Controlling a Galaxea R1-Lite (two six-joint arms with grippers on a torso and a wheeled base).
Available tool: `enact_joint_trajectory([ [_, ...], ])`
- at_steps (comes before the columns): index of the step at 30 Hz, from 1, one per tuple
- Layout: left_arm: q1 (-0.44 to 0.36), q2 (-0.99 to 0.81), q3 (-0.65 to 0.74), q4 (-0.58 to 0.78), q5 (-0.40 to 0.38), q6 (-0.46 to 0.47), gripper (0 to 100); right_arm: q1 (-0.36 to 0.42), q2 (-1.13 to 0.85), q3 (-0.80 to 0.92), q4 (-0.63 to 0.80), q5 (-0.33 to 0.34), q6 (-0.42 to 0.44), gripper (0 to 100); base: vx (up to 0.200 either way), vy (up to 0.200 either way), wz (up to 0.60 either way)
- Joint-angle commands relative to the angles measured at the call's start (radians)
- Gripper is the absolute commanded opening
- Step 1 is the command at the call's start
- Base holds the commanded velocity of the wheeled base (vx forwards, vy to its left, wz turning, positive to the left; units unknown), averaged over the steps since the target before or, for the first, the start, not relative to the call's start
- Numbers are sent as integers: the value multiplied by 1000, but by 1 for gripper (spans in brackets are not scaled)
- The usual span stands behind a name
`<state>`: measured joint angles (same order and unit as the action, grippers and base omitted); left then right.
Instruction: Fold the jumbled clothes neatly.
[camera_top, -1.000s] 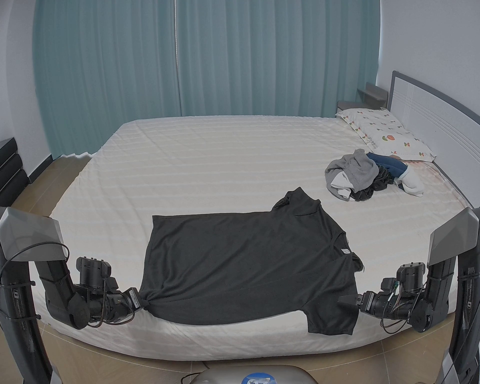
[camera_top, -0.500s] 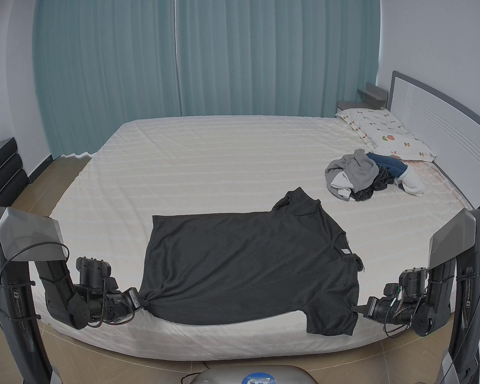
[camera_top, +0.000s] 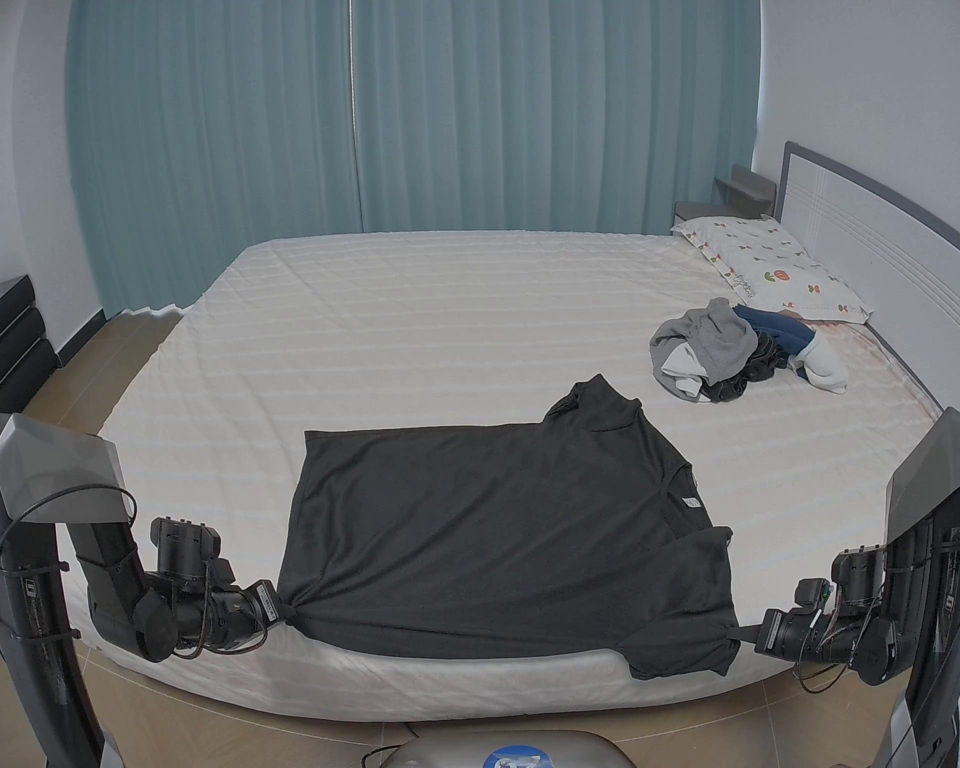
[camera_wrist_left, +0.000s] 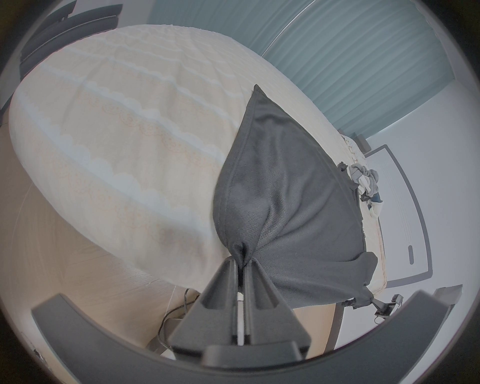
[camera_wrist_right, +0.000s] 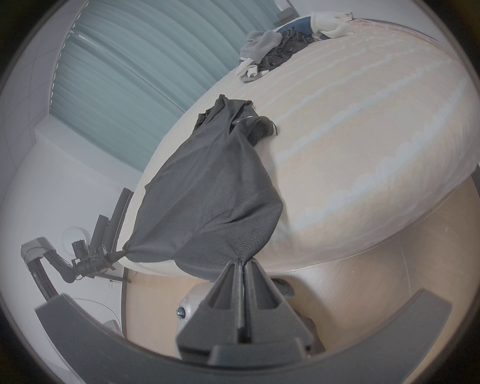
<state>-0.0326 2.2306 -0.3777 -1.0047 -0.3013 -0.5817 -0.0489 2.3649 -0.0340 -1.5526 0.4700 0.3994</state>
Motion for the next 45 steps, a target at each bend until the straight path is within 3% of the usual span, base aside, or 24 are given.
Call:
enact_joint_trajectory([
  [1, -1, -25, 28, -2, 10, 6, 0, -2, -21, 34, 3, 1, -30, 0, 0, 0, 0],
  [8, -7, -49, 62, 0, 71, 71, 0, -28, -70, 34, 68, 1, -50, 0, 0, 0, 0],
  [11, -9, -46, 91, -2, 73, 128, 0, -28, -134, 34, 160, 1, -85, 0, 0, 0, 0],
  [14, -13, -45, 123, -9, 76, 210, 0, -37, -188, 34, 285, -1, -172, 0, 0, 0, 0],
  [19, -17, -37, 152, -55, 76, 230, 0, -55, -194, 34, 338, -4, -235, 0, 0, 0, 0],
  [20, -32, -19, 192, -135, 76, 243, 0, -57, -197, 34, 368, -11, -264, 0, 0, 0, 0],
  [27, -49, 84, 283, -304, 120, 359, 0, -57, -197, 34, 417, -48, -318, 0, 0, 0, 0],
  [45, -50, 80, 313, -348, 136, 365, 0, -55, -315, 34, 611, -87, -435, 0, 0, 0, 0],
])
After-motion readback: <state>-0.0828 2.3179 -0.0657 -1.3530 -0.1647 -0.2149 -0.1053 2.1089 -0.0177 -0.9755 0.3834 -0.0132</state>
